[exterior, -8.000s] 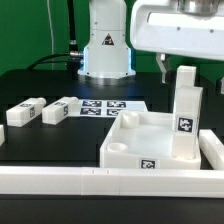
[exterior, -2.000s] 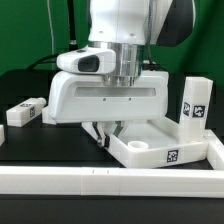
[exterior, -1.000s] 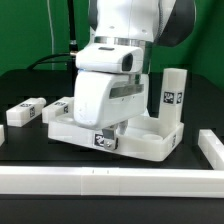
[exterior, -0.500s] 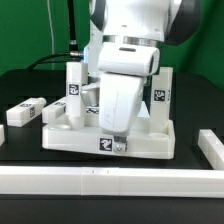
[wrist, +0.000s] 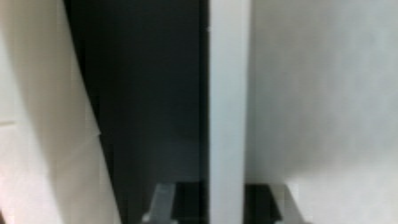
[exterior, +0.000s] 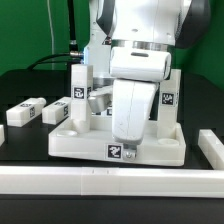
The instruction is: Assemble desk
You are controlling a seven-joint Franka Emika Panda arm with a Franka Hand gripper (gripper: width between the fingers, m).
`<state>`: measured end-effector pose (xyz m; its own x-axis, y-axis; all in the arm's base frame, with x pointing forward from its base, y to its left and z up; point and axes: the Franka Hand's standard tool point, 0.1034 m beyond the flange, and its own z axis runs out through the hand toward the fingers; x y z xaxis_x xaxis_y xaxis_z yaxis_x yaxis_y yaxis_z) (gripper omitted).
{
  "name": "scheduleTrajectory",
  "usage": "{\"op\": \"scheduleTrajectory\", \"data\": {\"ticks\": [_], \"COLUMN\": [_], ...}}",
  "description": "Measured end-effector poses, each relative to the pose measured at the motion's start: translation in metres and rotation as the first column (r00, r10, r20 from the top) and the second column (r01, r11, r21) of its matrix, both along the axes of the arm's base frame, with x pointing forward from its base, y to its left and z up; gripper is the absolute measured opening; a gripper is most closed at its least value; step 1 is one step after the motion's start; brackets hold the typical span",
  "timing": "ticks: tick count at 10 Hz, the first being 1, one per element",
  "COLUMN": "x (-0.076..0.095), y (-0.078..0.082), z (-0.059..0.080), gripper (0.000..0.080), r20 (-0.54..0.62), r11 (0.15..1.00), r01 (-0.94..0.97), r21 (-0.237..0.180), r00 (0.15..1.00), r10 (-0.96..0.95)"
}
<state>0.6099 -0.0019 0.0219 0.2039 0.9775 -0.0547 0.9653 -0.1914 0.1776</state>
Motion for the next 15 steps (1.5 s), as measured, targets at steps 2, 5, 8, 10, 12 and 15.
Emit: {"op": "scheduleTrajectory", "data": {"ticks": [2,5,8,10,12,15], "x": [0.001,0.019,0.032,0.032,0.032,0.022], "y": [0.001,0.018,0.031,0.039,0.044,0.042], "z": [0.000,0.001,0.004,0.001,0.001,0.001], "gripper": [0.0065,0.0065,0.0065,0.0065,0.0065,0.0104], "r20": [-0.001,-0.010,-0.009,-0.031,-0.035,-0.078], "r11": [1.000,0.989,0.992,0.994,0.996,0.997], "r01": [-0.014,-0.146,-0.126,-0.106,-0.083,-0.081], "r21": [-0.003,-0.028,-0.020,-0.018,-0.015,-0.018], "r00": [1.000,0.989,0.992,0.994,0.996,0.994], "r10": [0.014,0.145,0.126,0.105,0.082,0.080]}}
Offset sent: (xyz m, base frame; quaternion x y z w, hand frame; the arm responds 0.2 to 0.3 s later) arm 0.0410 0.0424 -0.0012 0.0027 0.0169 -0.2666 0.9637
